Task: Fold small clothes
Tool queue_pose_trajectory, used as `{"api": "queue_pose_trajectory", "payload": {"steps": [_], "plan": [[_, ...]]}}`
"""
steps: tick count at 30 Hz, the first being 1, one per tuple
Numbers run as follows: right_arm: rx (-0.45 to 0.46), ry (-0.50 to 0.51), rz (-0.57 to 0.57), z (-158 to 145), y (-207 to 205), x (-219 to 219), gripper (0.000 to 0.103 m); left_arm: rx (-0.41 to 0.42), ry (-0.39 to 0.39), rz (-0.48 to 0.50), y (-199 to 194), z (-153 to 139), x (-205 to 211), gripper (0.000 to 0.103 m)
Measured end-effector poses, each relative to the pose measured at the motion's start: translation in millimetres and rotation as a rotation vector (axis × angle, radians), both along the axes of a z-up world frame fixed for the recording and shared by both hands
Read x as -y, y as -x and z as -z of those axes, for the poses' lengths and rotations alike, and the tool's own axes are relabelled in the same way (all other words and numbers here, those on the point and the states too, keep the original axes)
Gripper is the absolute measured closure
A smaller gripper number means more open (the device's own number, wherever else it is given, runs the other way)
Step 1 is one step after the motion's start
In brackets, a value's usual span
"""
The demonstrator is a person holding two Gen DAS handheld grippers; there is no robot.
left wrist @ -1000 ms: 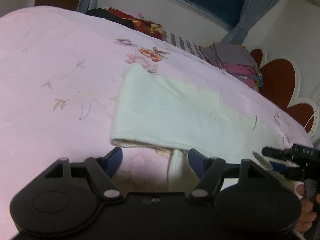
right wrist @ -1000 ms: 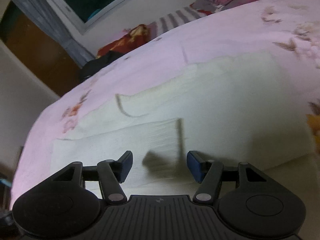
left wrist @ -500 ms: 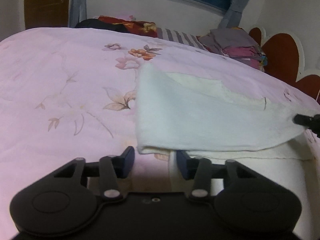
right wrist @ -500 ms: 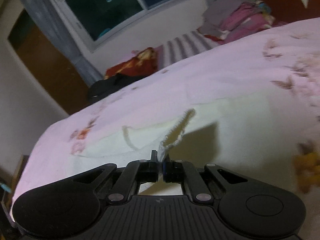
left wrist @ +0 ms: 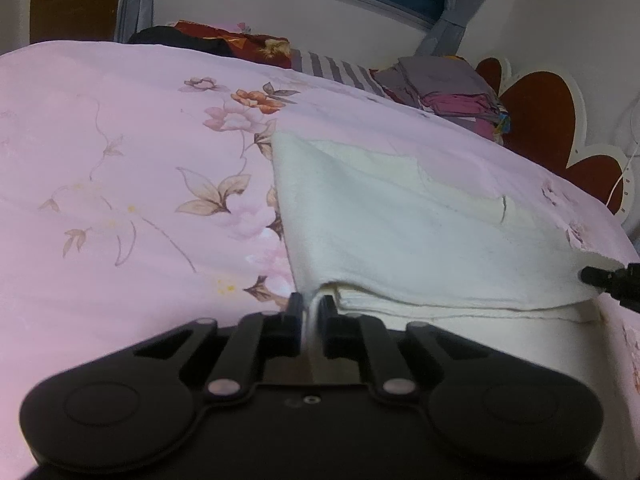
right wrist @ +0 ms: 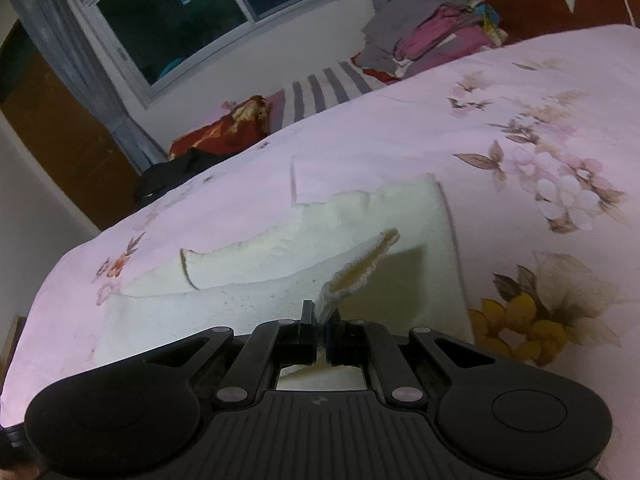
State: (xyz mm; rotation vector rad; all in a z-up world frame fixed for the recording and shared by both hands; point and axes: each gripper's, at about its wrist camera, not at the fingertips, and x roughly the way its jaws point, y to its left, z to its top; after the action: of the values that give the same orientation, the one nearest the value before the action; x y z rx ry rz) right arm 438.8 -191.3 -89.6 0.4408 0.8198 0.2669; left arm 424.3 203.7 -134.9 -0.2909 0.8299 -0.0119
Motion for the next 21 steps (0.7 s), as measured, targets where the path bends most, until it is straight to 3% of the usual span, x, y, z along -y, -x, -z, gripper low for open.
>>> {"api": "queue_pose_trajectory", "payload": {"steps": [12, 15, 16, 17, 18, 19, 21], "plan": [[-0.049, 0.072, 0.034, 23.5, -4.0, 16.6, 0.100, -0.005, 0.014, 0.029, -5.2, 3.3, -5.9, 0.093], [-0.004, 0.176, 0.071, 16.1, 2.2, 12.4, 0.099, -0.004, 0.007, 0.025, -0.9, -7.0, -9.0, 0.079], [0.008, 0.232, 0.094, 10.8, 4.8, 10.6, 0.091, 0.032, -0.009, 0.020, 5.2, -15.0, -8.5, 0.072], [0.030, 0.277, 0.119, 3.6, 9.6, 9.5, 0.066, 0.071, -0.020, 0.022, 9.9, -22.3, -6.3, 0.063], [0.067, 0.288, 0.128, -2.6, 15.2, 8.6, 0.055, 0.092, -0.018, 0.034, 10.3, -27.5, -1.9, 0.061], [0.107, 0.258, 0.099, -8.1, 19.6, 4.3, 0.055, 0.098, -0.013, 0.053, 6.3, -30.6, 5.2, 0.059], [0.097, 0.217, 0.003, -8.9, 16.0, -17.2, 0.056, 0.096, -0.009, 0.103, -8.0, -31.4, 27.1, 0.057]]}}
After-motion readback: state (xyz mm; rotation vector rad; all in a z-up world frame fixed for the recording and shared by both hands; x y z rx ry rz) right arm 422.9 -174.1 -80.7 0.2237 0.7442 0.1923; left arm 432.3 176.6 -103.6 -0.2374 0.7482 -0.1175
